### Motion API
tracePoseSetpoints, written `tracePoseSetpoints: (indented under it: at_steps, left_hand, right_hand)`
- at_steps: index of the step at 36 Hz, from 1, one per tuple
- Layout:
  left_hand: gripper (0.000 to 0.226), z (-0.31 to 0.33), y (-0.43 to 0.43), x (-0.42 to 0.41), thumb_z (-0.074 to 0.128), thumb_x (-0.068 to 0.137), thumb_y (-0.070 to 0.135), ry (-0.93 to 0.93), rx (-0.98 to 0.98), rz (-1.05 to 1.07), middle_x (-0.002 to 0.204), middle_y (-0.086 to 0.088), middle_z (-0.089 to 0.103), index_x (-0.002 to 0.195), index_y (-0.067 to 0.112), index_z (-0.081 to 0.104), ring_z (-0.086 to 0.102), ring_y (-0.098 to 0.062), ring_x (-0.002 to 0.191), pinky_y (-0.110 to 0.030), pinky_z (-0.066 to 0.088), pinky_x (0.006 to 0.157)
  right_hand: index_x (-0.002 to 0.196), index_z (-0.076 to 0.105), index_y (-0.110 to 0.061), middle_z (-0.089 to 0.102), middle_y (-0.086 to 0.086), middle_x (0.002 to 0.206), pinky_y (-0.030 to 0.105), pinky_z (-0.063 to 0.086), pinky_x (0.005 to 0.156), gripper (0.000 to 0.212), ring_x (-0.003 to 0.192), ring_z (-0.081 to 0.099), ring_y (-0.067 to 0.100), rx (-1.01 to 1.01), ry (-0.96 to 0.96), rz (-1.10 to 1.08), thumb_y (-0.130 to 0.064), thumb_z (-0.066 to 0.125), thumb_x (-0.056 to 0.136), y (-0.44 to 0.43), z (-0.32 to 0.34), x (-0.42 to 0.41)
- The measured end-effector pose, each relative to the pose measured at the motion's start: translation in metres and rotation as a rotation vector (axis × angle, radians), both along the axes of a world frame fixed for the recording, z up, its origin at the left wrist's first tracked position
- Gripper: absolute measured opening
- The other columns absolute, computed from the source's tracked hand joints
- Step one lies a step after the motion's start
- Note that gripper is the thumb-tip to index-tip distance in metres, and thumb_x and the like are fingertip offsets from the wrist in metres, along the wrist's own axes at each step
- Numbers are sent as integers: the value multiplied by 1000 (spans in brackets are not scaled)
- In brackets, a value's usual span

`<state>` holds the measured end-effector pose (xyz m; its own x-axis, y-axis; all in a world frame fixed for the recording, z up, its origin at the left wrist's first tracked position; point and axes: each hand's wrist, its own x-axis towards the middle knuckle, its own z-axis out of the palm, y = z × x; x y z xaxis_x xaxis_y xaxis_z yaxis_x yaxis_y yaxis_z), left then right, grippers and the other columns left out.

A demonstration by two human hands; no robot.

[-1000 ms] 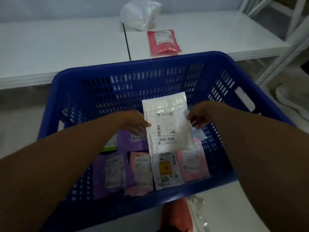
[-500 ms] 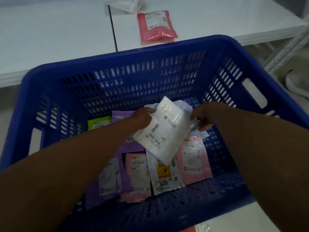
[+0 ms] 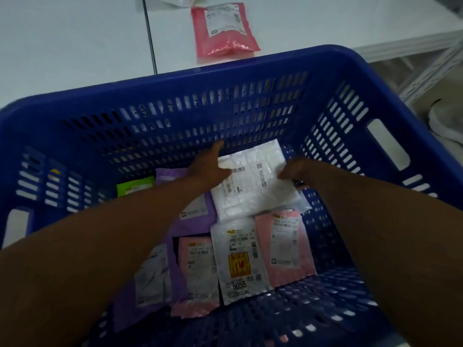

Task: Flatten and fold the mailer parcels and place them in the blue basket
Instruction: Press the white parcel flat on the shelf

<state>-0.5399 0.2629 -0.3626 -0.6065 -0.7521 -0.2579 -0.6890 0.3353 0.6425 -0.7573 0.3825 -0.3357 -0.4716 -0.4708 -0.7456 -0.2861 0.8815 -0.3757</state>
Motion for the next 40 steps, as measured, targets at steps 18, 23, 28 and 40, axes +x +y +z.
tracePoseSetpoints:
  at_steps: [18, 23, 28, 40]
  left_hand:
    - [98, -36, 24, 25, 50, 81, 79, -371, -94, -140, 164, -12, -15, 157, 37, 5, -7, -31, 152, -49, 16, 121]
    - [104, -32, 34, 12, 44, 81, 82, -412, -188, -112, 158, -20, -31, 158, 31, -3, -26, -34, 148, -55, -5, 120]
    - [100, -33, 39, 4, 31, 85, 83, -397, -402, -255, 161, -13, -27, 159, 23, -1, -26, -28, 148, -56, -12, 118]
    - [80, -49, 45, 4, 40, 95, 57, -369, -368, -400, 164, -15, -15, 159, 23, 8, -21, -27, 150, -52, -12, 120]
  right_hand:
    - [151, 29, -9, 37, 17, 150, 44, 41, 108, 69, 136, 40, 35, 110, 547, 436, -28, 60, 93, -6, -21, 7]
    - [154, 22, -17, 26, 13, 156, 49, 32, 114, 69, 143, 25, 32, -41, 773, 747, -36, 50, 94, -12, -16, 7]
    - [158, 12, -25, 4, 6, 166, 50, 16, 121, 71, 152, 6, 26, -145, 661, 922, -54, 39, 99, -18, -26, 24]
    - [158, -2, -34, -12, -1, 166, 46, 7, 124, 98, 152, -11, 20, -112, 428, 1052, -67, 56, 87, -28, -44, 37]
